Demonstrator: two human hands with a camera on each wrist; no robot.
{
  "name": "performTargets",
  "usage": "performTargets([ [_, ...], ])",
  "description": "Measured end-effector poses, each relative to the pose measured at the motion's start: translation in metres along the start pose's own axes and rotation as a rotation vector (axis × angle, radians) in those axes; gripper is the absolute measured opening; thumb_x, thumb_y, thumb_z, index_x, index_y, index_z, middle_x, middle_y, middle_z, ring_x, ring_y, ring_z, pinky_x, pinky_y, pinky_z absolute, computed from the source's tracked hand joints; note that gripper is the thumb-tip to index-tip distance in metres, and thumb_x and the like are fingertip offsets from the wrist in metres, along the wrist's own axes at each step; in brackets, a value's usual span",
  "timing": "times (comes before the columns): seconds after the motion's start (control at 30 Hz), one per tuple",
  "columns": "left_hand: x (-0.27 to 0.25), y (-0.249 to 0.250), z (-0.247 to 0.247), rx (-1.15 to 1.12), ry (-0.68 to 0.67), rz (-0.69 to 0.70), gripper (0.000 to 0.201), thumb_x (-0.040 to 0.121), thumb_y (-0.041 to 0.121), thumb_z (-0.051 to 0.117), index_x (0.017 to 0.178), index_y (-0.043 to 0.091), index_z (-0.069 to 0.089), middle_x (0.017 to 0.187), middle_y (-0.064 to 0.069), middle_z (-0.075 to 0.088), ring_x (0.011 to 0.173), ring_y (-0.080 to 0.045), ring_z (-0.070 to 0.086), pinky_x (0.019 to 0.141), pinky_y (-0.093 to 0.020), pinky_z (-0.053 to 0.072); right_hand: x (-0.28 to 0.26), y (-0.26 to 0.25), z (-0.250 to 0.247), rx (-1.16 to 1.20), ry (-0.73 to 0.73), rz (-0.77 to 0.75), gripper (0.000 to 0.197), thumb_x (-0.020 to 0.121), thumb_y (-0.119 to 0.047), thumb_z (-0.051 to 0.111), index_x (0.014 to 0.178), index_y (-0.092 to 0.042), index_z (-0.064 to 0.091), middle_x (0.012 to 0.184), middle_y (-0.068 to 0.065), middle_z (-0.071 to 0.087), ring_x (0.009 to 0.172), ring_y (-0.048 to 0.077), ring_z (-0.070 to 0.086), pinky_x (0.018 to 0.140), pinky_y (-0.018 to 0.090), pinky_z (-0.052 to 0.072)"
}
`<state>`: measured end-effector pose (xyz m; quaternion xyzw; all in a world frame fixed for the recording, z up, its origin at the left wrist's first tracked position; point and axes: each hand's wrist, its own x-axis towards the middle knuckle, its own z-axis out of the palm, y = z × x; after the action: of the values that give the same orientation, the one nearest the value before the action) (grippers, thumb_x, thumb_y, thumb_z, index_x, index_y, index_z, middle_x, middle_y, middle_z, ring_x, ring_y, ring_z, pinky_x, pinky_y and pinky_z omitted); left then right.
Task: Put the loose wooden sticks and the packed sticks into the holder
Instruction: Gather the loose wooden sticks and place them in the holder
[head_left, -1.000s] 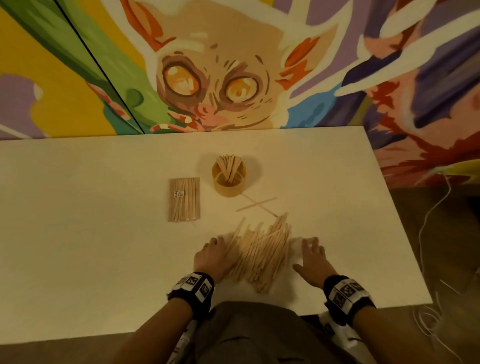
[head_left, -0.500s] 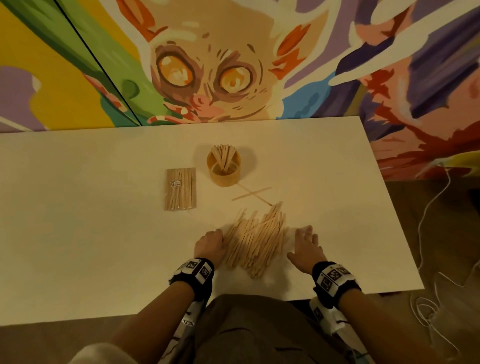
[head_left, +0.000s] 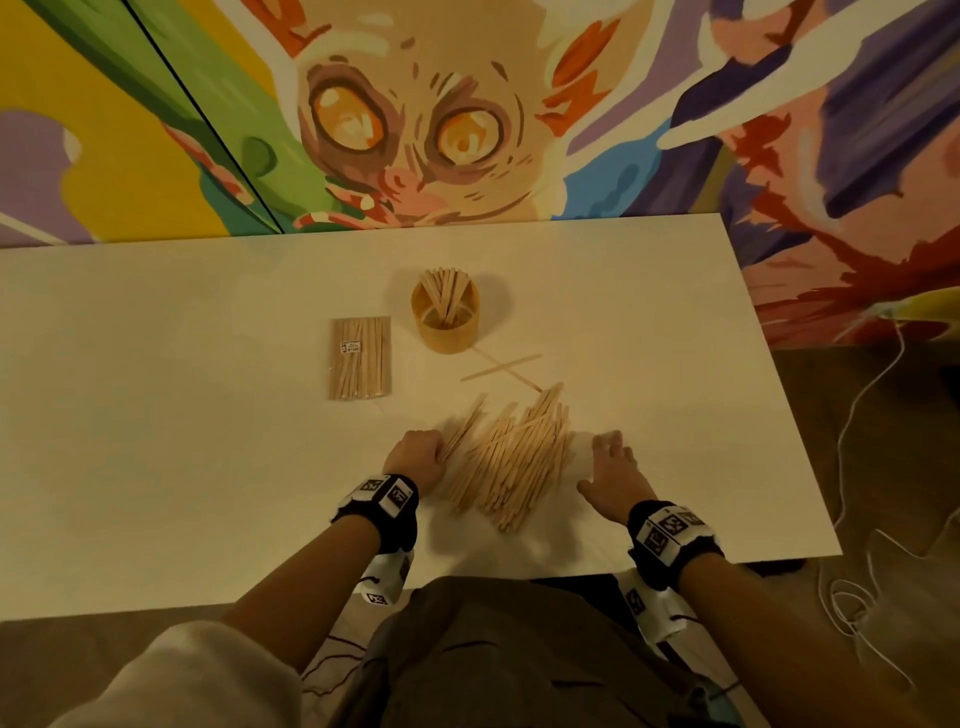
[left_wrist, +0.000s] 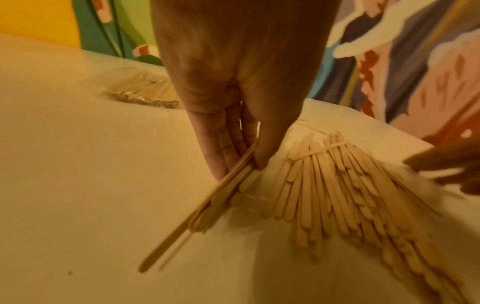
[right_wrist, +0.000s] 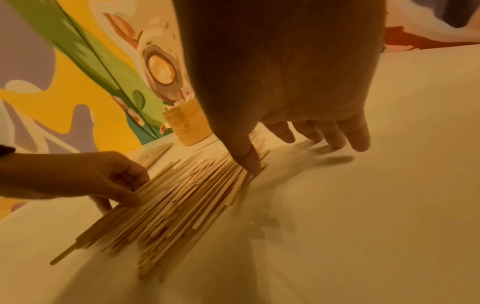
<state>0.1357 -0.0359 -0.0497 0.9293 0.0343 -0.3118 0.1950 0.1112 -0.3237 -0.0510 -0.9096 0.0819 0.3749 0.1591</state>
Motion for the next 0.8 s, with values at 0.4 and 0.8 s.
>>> performTargets([
  [0.4,0.009,-0.020,-0.017,-0.101,-0.083,0.085,0.025,0.098,0.011,0.045,0.120,0.001,0.054,0.117,-0.020,0.059,0.105,-0.035,0.056,0.081,-0.031,0.038,-0.011,-0.001,-0.024,0.482,0.096,-0.062,0.053,0.097,-0.017,0.054,0.148,-0.013,0.040,0.145,0.013,0.050,0.131,0.028,0.049,0.104,0.034,0.041],
  [0.8,-0.021,0.000,-0.020,-0.227,-0.276,0.166,0.011,0.102,0.010,0.032,0.099,0.012,0.042,0.097,-0.007,0.057,0.084,-0.022,0.054,0.060,-0.017,0.039,-0.005,-0.051,-0.028,0.938,-0.008,-0.134,0.026,0.099,-0.020,0.051,0.121,-0.008,0.060,0.107,0.017,0.071,0.095,0.028,0.069,0.082,0.040,0.054],
])
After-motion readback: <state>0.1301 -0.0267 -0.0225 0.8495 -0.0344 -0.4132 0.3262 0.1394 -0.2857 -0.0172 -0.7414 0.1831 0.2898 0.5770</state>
